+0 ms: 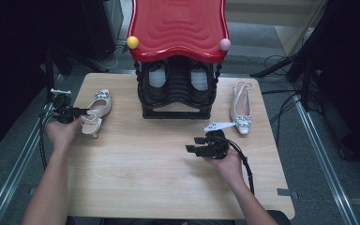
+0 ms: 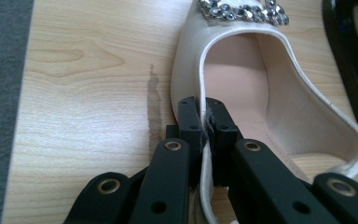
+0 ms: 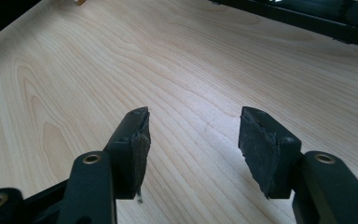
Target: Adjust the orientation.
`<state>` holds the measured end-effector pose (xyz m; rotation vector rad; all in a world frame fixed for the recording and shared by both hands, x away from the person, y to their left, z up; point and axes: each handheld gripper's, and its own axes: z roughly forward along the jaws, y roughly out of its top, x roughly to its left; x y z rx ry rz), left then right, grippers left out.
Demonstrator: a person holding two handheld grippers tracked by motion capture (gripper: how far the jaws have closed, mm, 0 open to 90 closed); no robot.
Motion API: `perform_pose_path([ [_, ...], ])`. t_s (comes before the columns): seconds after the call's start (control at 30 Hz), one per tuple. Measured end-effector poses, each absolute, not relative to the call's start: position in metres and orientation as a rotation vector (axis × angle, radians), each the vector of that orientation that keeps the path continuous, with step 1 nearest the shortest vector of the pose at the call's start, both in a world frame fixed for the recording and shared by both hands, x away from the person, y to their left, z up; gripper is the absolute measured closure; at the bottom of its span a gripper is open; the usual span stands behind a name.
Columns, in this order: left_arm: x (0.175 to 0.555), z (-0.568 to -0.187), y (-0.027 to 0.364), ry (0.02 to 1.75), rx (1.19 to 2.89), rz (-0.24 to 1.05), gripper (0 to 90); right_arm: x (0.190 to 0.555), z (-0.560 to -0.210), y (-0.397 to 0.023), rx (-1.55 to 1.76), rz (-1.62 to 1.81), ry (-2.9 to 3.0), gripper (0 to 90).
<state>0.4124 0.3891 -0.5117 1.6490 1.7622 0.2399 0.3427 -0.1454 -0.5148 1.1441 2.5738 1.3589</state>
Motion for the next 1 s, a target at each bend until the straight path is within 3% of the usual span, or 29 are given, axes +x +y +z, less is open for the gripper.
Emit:
perform_pose_path([
  [1.0, 0.329, -0.48, 0.331, 1.541, 1.721, 0.143, 87.2, 0.364, -0.51, -0.137, 1.11, 1.404, 2.569, 44.0],
])
